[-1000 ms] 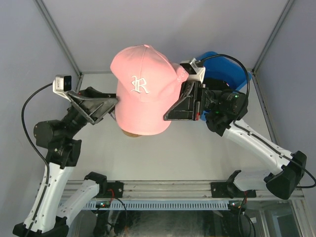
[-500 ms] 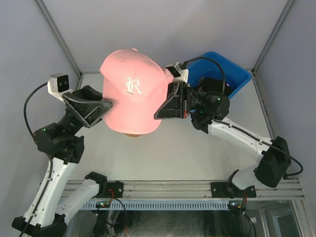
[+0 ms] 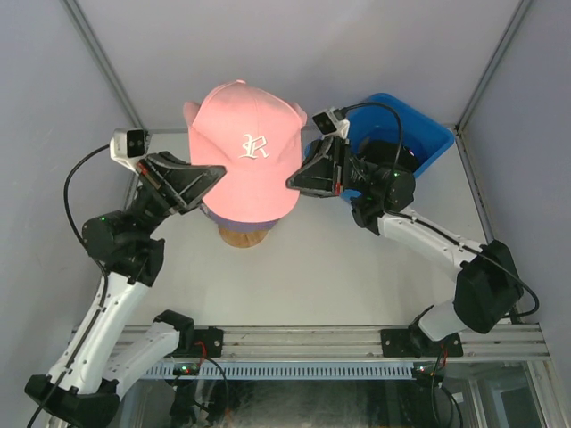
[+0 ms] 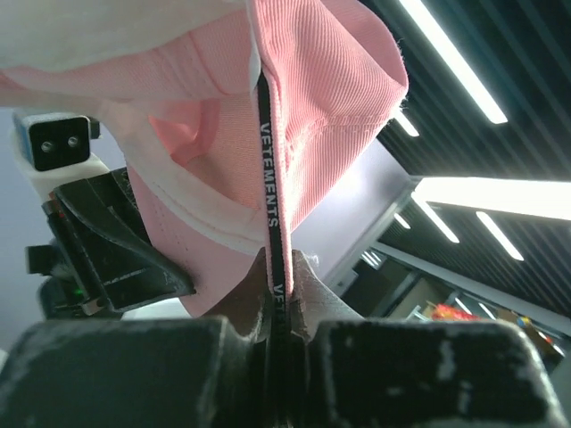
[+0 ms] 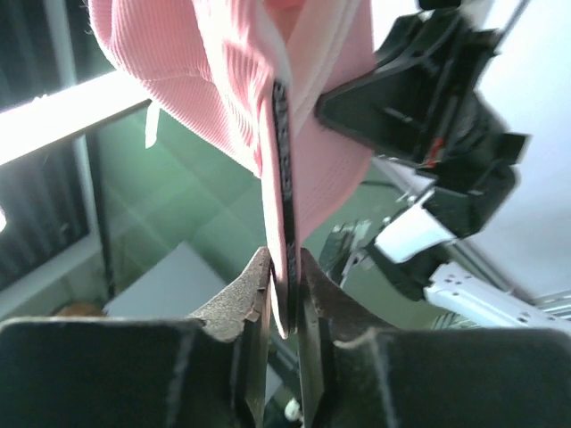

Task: Stack the hats
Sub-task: Stack the hat on the hat.

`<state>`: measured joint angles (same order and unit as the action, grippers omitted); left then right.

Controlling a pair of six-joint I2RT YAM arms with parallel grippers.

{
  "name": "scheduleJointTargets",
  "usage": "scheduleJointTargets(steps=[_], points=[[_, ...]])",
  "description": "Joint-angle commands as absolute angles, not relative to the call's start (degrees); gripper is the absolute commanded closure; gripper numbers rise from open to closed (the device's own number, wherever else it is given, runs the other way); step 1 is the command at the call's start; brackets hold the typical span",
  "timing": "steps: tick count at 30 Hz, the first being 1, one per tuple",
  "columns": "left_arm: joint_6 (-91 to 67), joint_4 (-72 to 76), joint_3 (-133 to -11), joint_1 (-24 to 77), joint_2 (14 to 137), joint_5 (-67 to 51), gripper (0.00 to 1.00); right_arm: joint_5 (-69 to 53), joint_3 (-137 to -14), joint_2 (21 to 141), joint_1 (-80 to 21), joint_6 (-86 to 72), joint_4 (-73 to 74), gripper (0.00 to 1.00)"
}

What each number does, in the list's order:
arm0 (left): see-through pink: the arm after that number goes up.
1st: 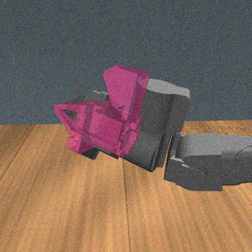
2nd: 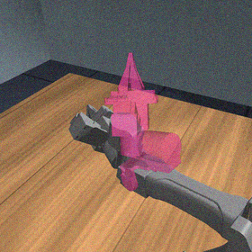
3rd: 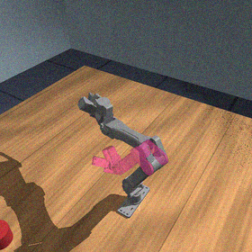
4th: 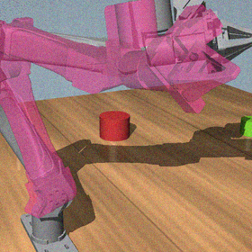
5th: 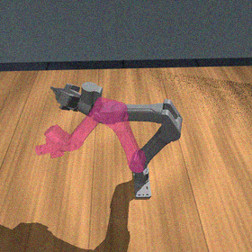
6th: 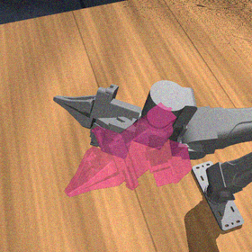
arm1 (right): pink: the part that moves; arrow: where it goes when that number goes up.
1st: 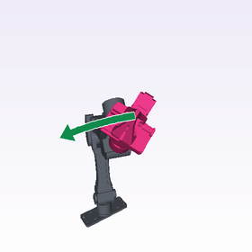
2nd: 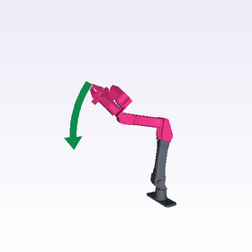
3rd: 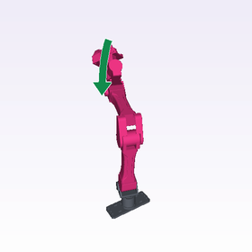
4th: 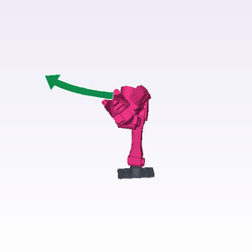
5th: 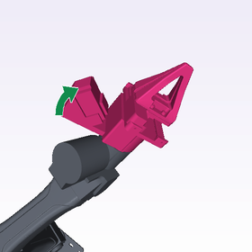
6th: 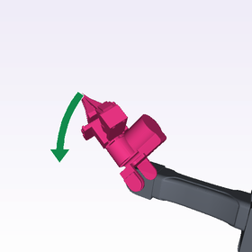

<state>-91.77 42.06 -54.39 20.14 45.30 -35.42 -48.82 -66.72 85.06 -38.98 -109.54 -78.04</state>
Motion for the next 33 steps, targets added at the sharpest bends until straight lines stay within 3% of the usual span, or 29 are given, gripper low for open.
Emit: scheduleJointTargets(steps=[1,15,33], points=[[-83.7,42.1,-54.1,20.0,44.7,-24.5,1.00,-45.2,-63.2,80.5,-33.7,-106.9,-71.0,0.83],[-68.2,34.3,-53.1,24.3,47.9,-1.4,1.00,-36.3,-54.1,72.6,-29.9,-98.9,-53.0,0.66],[-48.0,30.8,-56.9,37.5,49.5,14.4,1.00,-30.1,-60.3,74.3,-39.3,-101.2,-39.2,0.65]])
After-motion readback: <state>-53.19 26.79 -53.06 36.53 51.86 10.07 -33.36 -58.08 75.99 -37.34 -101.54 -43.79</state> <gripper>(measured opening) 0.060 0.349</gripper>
